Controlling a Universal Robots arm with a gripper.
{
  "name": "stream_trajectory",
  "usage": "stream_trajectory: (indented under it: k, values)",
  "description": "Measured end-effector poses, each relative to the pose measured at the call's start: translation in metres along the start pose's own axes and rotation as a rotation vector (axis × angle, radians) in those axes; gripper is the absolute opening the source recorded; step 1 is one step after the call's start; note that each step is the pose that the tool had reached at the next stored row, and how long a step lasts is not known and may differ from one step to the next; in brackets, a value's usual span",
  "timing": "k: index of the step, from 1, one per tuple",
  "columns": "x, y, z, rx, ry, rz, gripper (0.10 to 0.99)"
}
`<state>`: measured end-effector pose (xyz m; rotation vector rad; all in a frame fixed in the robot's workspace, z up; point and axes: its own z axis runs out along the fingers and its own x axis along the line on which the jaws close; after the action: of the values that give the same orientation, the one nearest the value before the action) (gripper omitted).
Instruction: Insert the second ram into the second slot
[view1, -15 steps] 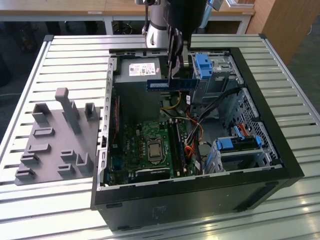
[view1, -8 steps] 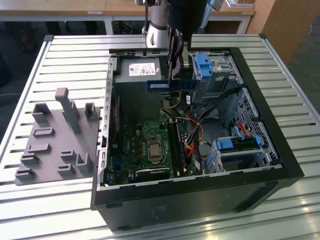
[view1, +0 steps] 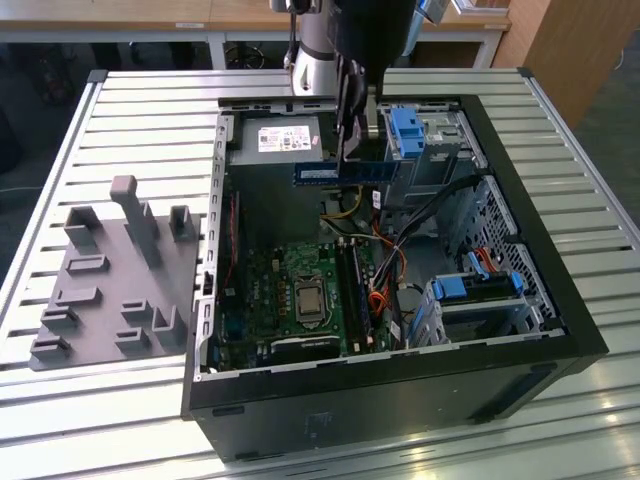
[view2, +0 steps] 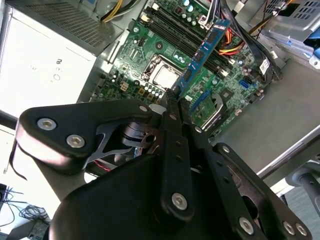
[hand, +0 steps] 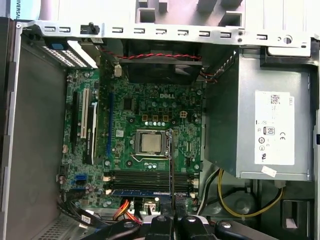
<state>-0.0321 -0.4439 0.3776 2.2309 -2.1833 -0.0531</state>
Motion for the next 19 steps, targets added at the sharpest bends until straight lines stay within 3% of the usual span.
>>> stream_trajectory:
  k: [11, 19]
  values:
    - [0.0, 0.0, 0.0004, 0.002, -0.0007, 0.18, 0.137]
    - [0.0, 0.0, 0.0008, 0.002, -0.0031, 0.279, 0.137]
